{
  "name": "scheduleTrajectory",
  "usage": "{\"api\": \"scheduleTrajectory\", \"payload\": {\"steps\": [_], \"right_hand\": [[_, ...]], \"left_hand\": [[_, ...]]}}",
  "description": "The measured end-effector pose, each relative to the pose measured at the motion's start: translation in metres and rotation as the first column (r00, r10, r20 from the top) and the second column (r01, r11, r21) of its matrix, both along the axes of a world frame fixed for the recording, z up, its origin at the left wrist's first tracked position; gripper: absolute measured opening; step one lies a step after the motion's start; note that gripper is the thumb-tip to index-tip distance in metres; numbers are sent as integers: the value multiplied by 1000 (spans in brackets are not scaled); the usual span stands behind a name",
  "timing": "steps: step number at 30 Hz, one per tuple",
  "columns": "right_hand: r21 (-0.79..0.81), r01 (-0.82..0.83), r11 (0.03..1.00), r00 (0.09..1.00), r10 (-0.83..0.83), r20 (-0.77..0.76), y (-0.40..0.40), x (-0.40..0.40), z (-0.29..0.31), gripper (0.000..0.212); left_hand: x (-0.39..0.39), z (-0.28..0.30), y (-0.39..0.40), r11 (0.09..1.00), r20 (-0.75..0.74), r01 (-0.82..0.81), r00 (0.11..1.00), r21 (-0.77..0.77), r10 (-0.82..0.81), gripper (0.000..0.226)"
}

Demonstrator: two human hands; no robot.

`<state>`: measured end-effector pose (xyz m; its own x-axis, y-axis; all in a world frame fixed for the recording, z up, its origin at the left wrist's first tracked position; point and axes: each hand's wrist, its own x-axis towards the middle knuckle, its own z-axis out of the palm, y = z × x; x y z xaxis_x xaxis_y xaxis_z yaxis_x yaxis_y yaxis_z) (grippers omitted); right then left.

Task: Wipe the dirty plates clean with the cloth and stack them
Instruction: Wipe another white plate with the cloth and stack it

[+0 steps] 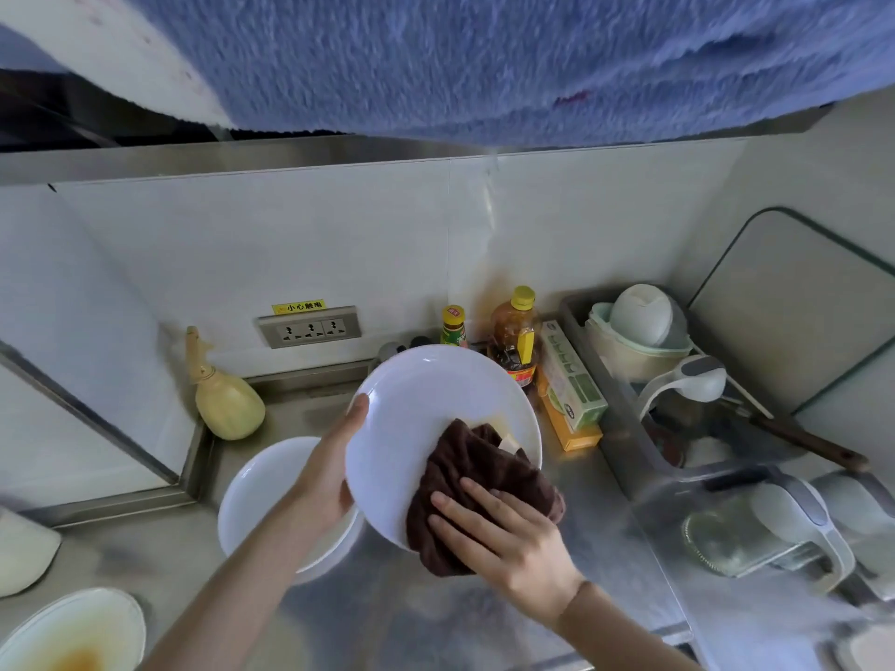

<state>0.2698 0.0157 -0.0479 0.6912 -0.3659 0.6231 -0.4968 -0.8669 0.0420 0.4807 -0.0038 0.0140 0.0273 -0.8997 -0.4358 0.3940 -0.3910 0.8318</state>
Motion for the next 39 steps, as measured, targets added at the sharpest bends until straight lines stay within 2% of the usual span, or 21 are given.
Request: {"api": "scheduleTrajectory", "payload": {"steps": [2,4,8,10,12,14,17,20,22,25,27,29,32,35,37,39], "right_hand": [[-33,-32,999,999,30,-44,-7,-9,3,27],[-30,0,1000,1000,0,4,-7,-2,10,26],[74,167,983,959,-179,218,6,37,20,42],[122,195,973,941,-221,258,15,53,17,41],[127,181,975,943,-209,258,20,58,14,38],[65,131,989,968,-142,207,21,52,13,33],[-41,6,999,998,-4,66,15,27,13,26],[-76,-13,997,1000,14,25,7,9,15,25],[-62,42,997,996,-37,81,5,13,17,27],[-8,173,985,965,-168,199,8,30,17,40],[39,219,975,943,-221,247,13,41,16,44],[59,223,973,945,-230,230,17,45,13,43],[14,148,989,979,-148,139,12,36,13,34],[-72,51,996,998,-48,41,0,16,14,26],[-96,36,995,999,-33,29,-3,9,15,25],[-82,71,994,995,-65,73,0,13,16,27]], "left_hand": [[8,9,-4,998,23,67,997,-7,-67,47],[6,13,-2,999,-7,27,1000,-29,-27,48],[-27,9,16,985,-243,-174,955,1,169,50],[-34,8,20,964,-276,-264,926,19,259,49],[-31,9,21,959,-260,-281,923,47,283,54],[-17,12,19,968,-228,-243,941,67,252,53],[8,20,10,993,-113,-108,987,43,112,43],[17,30,5,1000,-43,14,999,28,-13,41],[10,25,7,999,-57,-37,998,-39,35,45],[-22,5,23,956,-34,-223,975,-189,221,40],[-42,2,35,928,-34,-318,948,-192,318,31],[-47,-1,38,921,-31,-346,938,-180,346,28],[-30,-1,35,934,3,-326,944,-144,330,30],[-10,0,31,966,36,-213,975,-143,220,36],[-6,5,27,973,101,-138,982,-185,159,39],[-7,11,21,954,217,-117,959,-276,180,58]]}}
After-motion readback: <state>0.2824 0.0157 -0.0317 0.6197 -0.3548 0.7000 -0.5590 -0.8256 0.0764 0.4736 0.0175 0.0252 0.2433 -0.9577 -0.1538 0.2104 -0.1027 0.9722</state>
